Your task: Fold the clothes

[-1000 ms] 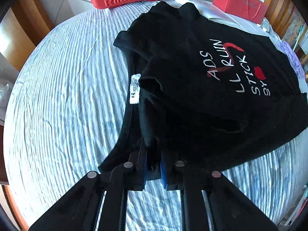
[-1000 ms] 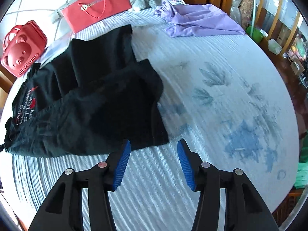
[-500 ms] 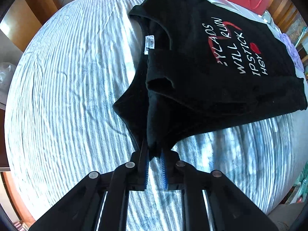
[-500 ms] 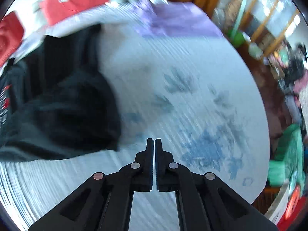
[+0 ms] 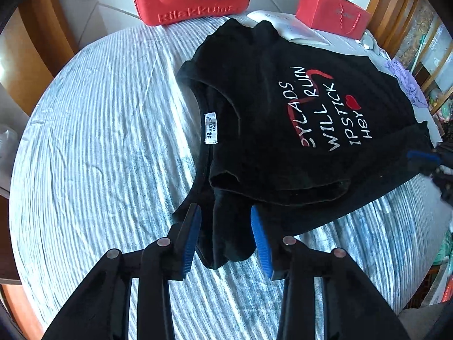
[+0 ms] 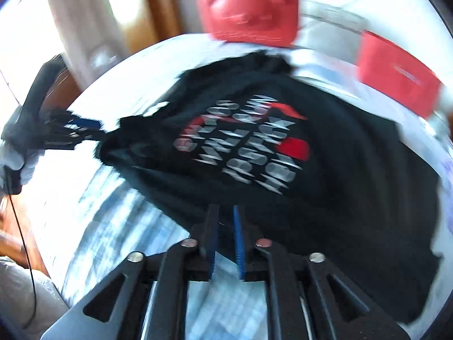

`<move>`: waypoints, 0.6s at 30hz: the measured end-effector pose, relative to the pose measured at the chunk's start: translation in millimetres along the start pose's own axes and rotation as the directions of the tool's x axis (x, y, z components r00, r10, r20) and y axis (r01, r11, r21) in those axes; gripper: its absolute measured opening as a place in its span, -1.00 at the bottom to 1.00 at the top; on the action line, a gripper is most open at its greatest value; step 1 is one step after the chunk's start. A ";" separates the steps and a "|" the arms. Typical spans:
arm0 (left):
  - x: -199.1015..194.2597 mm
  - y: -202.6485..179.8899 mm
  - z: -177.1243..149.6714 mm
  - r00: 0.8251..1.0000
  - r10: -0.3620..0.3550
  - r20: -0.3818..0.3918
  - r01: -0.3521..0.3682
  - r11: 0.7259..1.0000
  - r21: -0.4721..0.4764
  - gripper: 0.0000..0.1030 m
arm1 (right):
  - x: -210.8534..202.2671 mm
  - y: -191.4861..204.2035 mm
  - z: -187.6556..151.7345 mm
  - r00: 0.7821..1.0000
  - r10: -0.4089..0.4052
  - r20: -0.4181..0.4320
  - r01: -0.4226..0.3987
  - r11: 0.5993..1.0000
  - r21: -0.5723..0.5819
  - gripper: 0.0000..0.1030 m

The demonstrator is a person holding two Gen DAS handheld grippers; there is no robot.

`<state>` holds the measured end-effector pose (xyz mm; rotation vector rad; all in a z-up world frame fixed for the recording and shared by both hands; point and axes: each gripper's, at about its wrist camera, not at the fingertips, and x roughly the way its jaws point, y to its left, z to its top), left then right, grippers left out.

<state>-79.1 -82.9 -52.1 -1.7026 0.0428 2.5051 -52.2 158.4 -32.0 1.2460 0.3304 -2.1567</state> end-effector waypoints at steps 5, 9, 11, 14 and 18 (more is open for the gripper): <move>13.5 4.7 -5.6 0.999 -0.039 -0.005 0.039 0.999 0.017 -0.28 | 33.4 43.1 18.5 0.999 0.043 -0.026 -0.046 0.993 -0.105 -0.38; 28.4 2.9 -4.3 0.998 -0.061 -0.021 0.062 0.997 0.052 -0.28 | 60.4 61.4 34.5 0.997 0.042 -0.067 -0.054 0.980 -0.189 -0.26; 30.7 0.4 -1.7 0.996 -0.083 -0.011 0.084 0.994 0.073 -0.28 | 69.0 67.8 39.2 0.996 0.039 -0.075 -0.056 0.969 -0.239 -0.26; 31.1 -5.9 7.2 0.993 -0.115 0.010 0.113 0.988 0.104 -0.85 | 87.1 66.1 49.2 0.991 0.047 -0.122 -0.077 0.965 -0.251 -0.78; 32.9 -2.1 31.9 0.992 -0.127 0.020 0.125 0.990 0.065 -0.90 | 91.4 18.3 76.8 0.995 0.086 -0.055 -0.087 0.996 -0.016 -0.83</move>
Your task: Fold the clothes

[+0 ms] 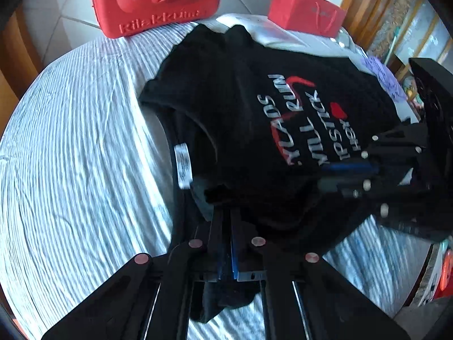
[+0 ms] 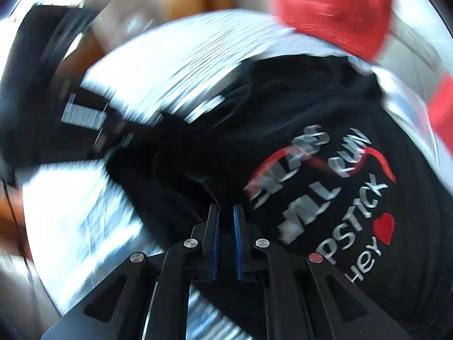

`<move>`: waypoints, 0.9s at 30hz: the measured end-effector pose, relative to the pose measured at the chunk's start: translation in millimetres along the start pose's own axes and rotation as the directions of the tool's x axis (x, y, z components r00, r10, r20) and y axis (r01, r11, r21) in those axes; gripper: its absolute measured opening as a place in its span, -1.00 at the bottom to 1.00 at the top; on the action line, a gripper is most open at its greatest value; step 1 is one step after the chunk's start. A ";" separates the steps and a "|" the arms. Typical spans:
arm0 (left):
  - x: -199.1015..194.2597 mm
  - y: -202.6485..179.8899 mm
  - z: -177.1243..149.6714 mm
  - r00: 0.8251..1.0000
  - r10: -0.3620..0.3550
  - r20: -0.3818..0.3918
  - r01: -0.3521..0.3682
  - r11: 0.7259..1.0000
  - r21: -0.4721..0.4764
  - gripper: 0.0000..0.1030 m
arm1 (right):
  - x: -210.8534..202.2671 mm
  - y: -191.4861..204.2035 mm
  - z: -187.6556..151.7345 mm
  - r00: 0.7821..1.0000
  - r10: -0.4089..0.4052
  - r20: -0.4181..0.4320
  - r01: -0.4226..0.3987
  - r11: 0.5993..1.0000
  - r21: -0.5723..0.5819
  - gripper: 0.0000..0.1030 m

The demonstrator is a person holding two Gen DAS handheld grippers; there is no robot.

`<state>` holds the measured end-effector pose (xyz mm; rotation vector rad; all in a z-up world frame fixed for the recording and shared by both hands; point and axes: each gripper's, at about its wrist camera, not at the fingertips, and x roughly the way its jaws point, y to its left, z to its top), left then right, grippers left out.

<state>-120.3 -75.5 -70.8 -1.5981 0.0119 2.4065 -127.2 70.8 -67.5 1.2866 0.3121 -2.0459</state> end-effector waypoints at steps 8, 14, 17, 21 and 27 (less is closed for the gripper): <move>-12.7 34.9 51.7 1.000 -0.027 0.007 0.028 0.986 -0.166 -0.11 | -51.6 -131.5 -0.5 0.989 -0.103 0.106 0.054 0.921 0.385 0.24; 1.4 21.9 118.2 0.998 0.033 0.054 -0.028 0.996 -0.085 -0.11 | -121.2 -236.2 -47.6 0.940 -0.330 0.086 0.241 0.823 0.514 0.25; 26.6 20.5 159.4 0.998 0.037 0.060 -0.033 0.997 -0.072 -0.11 | -145.3 -291.3 -70.8 0.916 -0.398 0.043 0.303 0.760 0.575 0.24; 66.8 18.9 209.0 0.997 0.059 0.050 -0.054 0.995 -0.087 -0.11 | -157.7 -354.4 -95.0 0.907 -0.421 -0.003 0.320 0.686 0.653 0.25; 116.3 35.9 250.7 0.996 0.086 0.008 -0.085 0.990 -0.111 -0.11 | -140.3 -410.3 -101.5 0.914 -0.404 -0.040 0.319 0.656 0.684 0.28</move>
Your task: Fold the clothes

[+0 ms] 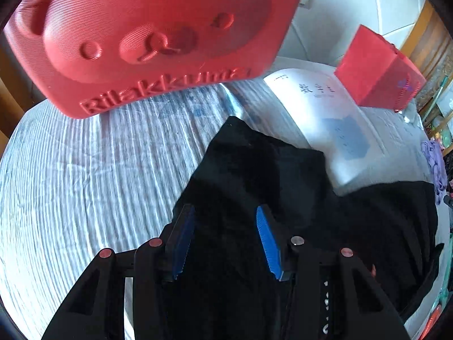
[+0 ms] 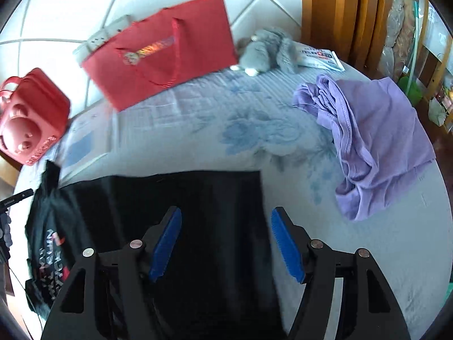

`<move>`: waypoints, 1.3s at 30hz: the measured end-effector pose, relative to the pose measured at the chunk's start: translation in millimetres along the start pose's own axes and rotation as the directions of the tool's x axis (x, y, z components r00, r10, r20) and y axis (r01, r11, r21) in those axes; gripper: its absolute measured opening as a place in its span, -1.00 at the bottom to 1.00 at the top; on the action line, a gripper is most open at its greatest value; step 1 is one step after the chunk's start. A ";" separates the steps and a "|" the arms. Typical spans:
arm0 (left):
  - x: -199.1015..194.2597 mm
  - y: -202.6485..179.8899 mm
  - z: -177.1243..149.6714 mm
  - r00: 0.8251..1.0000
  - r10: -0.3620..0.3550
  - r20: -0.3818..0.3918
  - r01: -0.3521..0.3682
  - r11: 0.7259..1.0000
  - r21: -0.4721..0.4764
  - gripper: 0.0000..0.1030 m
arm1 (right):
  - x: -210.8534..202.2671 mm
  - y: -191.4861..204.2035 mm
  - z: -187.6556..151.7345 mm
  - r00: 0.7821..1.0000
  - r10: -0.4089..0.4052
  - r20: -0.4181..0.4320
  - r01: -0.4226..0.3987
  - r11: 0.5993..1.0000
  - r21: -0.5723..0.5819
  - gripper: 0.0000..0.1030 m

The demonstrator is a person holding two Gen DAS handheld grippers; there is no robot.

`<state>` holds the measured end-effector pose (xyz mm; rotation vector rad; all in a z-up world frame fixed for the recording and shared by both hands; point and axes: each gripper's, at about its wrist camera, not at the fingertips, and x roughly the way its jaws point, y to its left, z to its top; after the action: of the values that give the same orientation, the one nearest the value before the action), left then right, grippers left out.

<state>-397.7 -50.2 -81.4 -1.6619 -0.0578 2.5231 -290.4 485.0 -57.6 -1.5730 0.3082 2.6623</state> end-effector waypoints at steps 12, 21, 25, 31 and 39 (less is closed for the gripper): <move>38.2 -0.7 20.9 0.998 0.056 0.020 -0.057 0.997 0.048 -0.08 | 56.1 12.2 15.3 0.997 -0.040 -0.062 0.036 0.997 -0.072 0.30; 43.1 5.7 27.8 0.997 0.069 0.041 -0.071 0.996 0.057 -0.02 | 63.5 13.6 8.3 0.997 -0.028 -0.075 0.023 0.997 -0.070 0.40; 41.4 -7.5 20.9 0.998 0.022 0.056 -0.030 0.990 0.136 -0.32 | 65.2 22.6 5.4 0.997 -0.060 -0.058 0.052 0.991 -0.122 0.25; 38.6 -15.6 17.9 0.998 0.020 0.055 -0.028 0.986 0.166 -0.92 | 61.2 35.0 5.0 0.998 -0.049 -0.049 0.039 0.982 -0.187 -0.76; -62.0 -6.8 -16.1 0.982 -0.043 0.184 0.010 0.984 0.176 -0.93 | -24.3 23.9 -12.8 0.984 0.075 0.160 -0.045 0.982 -0.183 -0.80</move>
<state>-358.2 -51.5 -30.5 -1.3481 0.1203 2.5730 -270.5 460.9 -38.8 -1.3891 0.1145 2.9186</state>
